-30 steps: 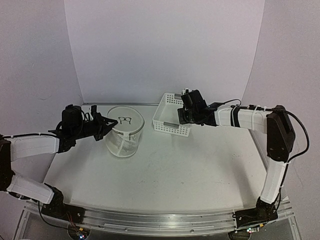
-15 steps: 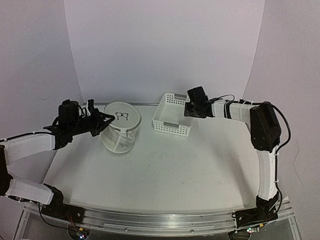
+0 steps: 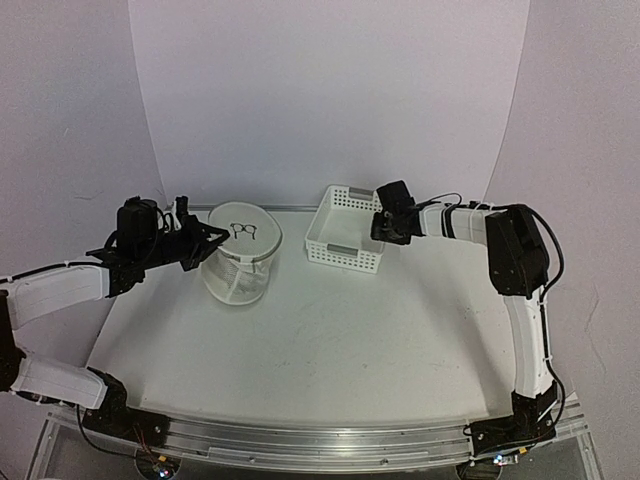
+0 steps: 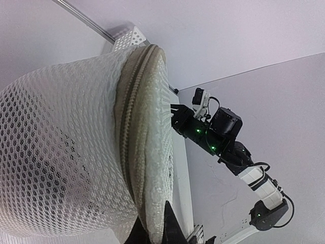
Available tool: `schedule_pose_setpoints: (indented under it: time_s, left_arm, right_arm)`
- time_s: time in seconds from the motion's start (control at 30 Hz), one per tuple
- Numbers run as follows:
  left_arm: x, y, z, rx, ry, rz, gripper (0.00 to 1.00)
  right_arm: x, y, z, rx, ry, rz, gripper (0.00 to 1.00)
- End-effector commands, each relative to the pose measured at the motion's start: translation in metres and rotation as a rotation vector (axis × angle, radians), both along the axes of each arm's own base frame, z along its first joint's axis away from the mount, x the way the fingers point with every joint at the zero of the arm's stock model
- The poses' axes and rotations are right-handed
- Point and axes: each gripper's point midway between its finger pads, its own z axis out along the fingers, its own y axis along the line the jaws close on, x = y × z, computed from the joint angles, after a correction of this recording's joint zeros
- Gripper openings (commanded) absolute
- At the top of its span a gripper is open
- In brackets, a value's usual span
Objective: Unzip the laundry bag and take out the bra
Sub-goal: Pick up the bin from the center of the board.
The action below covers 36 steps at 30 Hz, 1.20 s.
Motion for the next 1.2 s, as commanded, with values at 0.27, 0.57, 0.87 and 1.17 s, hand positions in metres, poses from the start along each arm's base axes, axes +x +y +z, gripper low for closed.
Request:
schedule_pose_setpoints:
  time_s: [0.27, 0.57, 0.87, 1.17]
  left_arm:
    - [0.011, -0.001, 0.039, -0.018, -0.116, 0.005, 0.00]
    - [0.013, -0.001, 0.038, -0.013, -0.114, 0.008, 0.00]
    - [0.015, -0.001, 0.038, -0.006, -0.120, 0.008, 0.00]
    - [0.016, -0.005, 0.045, -0.002, -0.146, -0.013, 0.00]
  right_arm:
    - [0.005, -0.005, 0.021, 0.035, -0.040, -0.011, 0.19]
    - [-0.009, -0.015, 0.040, 0.009, -0.059, -0.003, 0.00]
    - [-0.043, -0.030, 0.063, -0.096, -0.074, 0.109, 0.00]
    - [-0.104, -0.044, 0.066, -0.166, -0.047, 0.298, 0.00]
